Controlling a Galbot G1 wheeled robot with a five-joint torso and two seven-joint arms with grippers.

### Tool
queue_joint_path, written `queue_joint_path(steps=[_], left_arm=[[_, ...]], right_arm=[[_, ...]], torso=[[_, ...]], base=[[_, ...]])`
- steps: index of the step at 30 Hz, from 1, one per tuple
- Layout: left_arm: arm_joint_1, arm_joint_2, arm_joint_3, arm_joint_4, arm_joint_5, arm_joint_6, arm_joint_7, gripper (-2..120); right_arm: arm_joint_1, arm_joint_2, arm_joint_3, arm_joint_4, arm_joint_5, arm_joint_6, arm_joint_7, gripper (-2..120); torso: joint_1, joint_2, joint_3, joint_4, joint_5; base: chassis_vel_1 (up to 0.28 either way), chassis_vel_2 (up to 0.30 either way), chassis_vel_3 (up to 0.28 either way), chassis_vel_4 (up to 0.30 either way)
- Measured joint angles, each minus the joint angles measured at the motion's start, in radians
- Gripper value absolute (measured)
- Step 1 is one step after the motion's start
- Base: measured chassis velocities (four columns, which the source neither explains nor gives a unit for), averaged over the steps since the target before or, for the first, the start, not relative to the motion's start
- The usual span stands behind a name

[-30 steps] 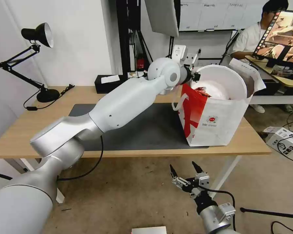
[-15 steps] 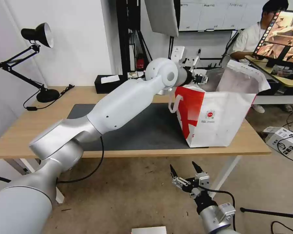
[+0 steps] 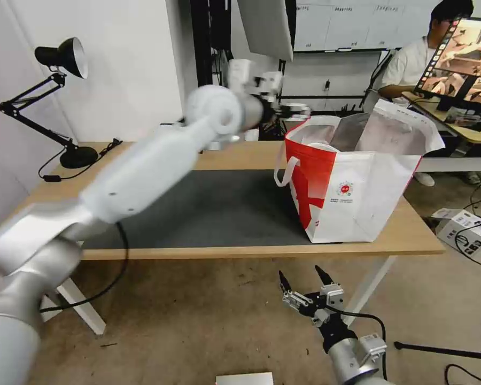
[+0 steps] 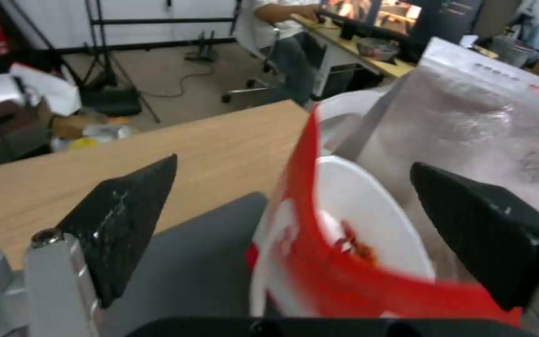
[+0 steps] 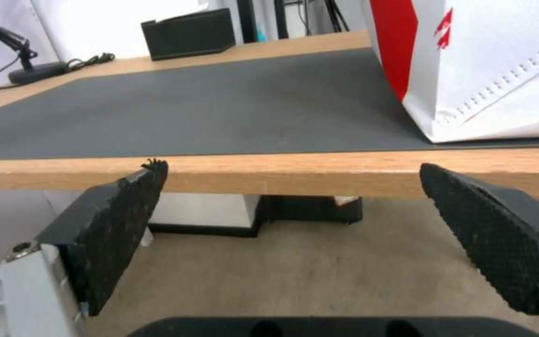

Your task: Pick up the trash from the table and place it into the takeout bag.

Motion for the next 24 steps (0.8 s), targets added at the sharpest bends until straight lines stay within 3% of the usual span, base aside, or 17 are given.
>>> queue_joint_path(steps=[7,12,18,24], left_arm=[[0.134,0.142,-0.072,-0.092,-0.003,0.005,-0.005,100],[0.218,0.207,-0.128,-0.129,0.001,0.008,-0.003,100],[0.390,0.317,-0.266,-0.220,0.024,0.007,0.016,100],[0.432,0.334,-0.307,-0.237,0.031,0.007,0.023,100]], right_arm=[[0.000,0.000,0.000,0.000,0.000,0.000,0.000,100],[0.000,0.000,0.000,0.000,0.000,0.000,0.000,100],[0.000,0.000,0.000,0.000,0.000,0.000,0.000,100],[0.000,0.000,0.000,0.000,0.000,0.000,0.000,100]], torso=[[0.000,0.000,0.000,-0.0002,0.0000],[0.000,0.000,0.000,-0.0001,-0.0001],[0.000,0.000,0.000,-0.0002,0.0004],[0.000,0.000,0.000,-0.0001,0.0003]], base=[[0.000,0.000,0.000,0.000],[0.000,0.000,0.000,0.000],[0.000,0.000,0.000,0.000],[0.000,0.000,0.000,0.000]])
